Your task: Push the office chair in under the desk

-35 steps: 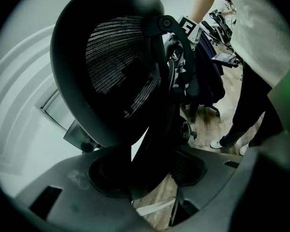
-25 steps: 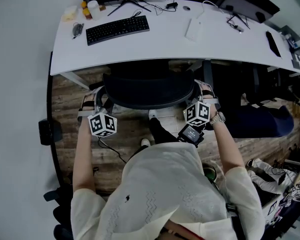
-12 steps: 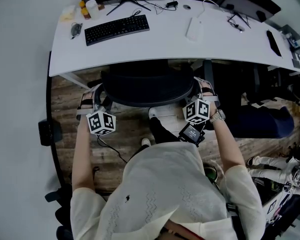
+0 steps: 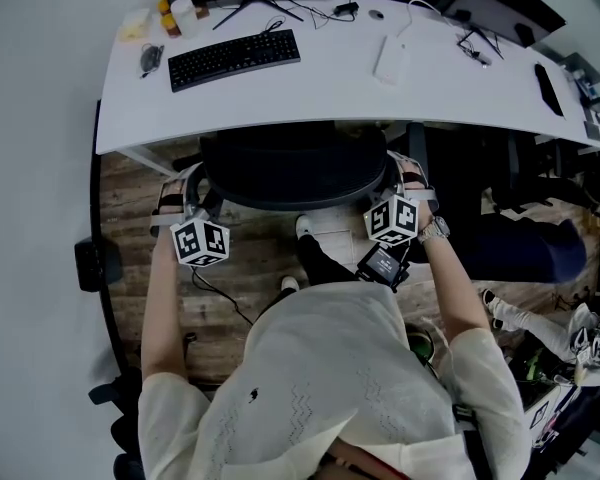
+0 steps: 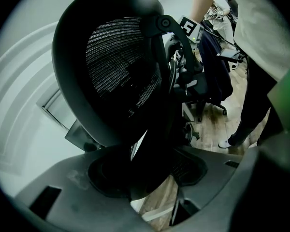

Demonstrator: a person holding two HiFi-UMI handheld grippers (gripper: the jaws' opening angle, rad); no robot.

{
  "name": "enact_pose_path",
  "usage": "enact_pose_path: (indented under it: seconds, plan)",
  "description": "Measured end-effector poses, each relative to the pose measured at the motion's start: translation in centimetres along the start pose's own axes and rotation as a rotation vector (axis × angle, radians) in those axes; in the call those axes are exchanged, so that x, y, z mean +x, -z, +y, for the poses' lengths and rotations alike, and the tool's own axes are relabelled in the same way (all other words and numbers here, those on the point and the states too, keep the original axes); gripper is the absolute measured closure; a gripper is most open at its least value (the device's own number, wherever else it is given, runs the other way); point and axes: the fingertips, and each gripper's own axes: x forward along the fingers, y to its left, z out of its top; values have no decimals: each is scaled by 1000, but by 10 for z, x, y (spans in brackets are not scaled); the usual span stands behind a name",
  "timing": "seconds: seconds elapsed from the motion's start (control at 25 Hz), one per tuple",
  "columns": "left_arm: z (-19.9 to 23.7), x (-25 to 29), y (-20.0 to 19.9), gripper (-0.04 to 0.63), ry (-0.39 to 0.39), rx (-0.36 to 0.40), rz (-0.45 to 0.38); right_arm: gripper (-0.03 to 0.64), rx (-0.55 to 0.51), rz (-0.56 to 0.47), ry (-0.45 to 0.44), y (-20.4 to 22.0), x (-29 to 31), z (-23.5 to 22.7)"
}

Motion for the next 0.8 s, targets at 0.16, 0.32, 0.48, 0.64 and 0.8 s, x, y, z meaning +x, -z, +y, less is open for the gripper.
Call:
enact_pose_path:
  seconds: [0.16,0.32,0.48,0.64,0.8]
  plan:
    - [4,5,3,374,5,-1,1,408,0,-4,-5,-1,6,-3]
    - [10,11,5,374,4,-4,8,407,-1,1,-4,-3,14,-9]
    - [15,18,6,374,0,-10,17,407,-2,-1,-6,-3,21,-14]
    - [20,23,8,373,-1,-17,18,407,-4,-4,-9,-5,27,-19]
    - [24,29,10,371,-5,-20,24,407,-4,-6,-11,-6,34,-24]
